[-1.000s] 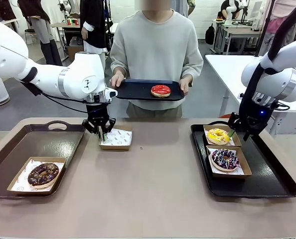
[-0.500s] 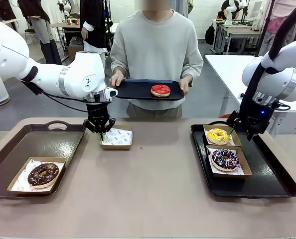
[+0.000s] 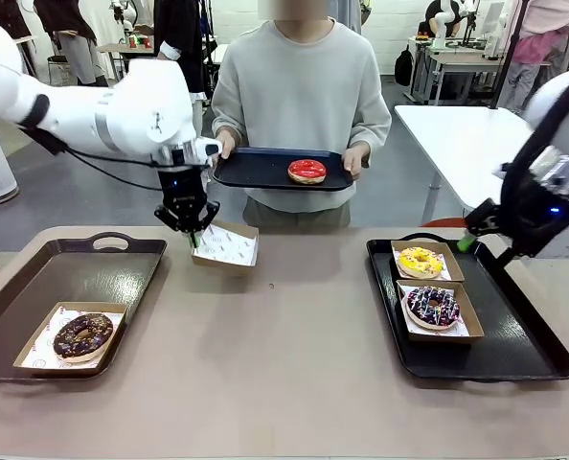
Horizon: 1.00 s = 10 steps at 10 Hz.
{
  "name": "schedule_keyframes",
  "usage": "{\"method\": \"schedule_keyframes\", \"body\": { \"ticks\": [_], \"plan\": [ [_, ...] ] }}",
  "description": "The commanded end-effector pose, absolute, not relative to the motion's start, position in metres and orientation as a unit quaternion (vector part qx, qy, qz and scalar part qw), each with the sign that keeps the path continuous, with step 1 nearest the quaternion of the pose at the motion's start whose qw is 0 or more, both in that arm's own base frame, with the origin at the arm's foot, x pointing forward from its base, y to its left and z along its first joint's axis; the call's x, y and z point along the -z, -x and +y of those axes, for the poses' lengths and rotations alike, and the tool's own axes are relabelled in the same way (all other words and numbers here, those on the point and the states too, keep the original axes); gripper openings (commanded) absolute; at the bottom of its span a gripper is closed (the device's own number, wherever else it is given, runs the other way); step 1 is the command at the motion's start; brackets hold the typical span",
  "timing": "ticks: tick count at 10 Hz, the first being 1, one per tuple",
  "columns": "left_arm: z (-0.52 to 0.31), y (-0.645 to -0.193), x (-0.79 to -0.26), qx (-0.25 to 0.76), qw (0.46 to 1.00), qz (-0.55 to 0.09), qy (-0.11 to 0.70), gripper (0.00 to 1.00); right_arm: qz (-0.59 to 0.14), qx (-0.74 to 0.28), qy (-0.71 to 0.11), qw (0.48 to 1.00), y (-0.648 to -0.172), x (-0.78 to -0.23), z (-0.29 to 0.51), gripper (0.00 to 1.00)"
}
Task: Individually package the donuts and arrange them on the tray.
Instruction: Place the picked Paper togo box on the Handle tray while simultaneously picking up another Paper togo box from the table with the other hand.
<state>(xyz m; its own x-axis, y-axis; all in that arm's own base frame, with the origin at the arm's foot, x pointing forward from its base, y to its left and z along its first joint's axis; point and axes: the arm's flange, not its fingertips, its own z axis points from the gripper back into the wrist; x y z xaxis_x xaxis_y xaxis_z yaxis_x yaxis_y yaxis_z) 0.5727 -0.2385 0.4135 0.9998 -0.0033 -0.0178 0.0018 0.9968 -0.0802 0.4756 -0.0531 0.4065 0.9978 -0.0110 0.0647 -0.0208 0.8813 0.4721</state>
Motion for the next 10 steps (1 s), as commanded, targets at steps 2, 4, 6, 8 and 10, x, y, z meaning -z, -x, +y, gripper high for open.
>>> {"method": "schedule_keyframes", "body": {
  "ticks": [2, 4, 6, 8, 10],
  "plan": [
    [-0.245, -0.56, -0.465, 0.035, 0.997, 0.001, 0.071, 0.0, -0.069, -0.033, -0.379, 0.922, -0.411, -0.417, -0.118, 1.0],
    [-0.257, -0.56, -0.486, 0.04, 0.997, -0.011, 0.068, 0.0, -0.1, -0.035, -0.45, 0.887, -0.383, -0.414, -0.159, 1.0],
    [-0.271, -0.563, -0.502, 0.044, 0.997, -0.017, 0.063, 0.0, -0.136, -0.009, -0.496, 0.857, -0.362, -0.404, -0.195, 1.0],
    [-0.283, -0.566, -0.515, 0.042, 0.997, -0.024, 0.055, 0.0, -0.166, 0.018, -0.532, 0.83, -0.339, -0.39, -0.227, 1.0],
    [-0.289, -0.572, -0.519, 0.038, 0.998, -0.024, 0.052, 0.0, -0.19, 0.031, -0.552, 0.811, -0.317, -0.379, -0.246, 1.0]
  ]
}}
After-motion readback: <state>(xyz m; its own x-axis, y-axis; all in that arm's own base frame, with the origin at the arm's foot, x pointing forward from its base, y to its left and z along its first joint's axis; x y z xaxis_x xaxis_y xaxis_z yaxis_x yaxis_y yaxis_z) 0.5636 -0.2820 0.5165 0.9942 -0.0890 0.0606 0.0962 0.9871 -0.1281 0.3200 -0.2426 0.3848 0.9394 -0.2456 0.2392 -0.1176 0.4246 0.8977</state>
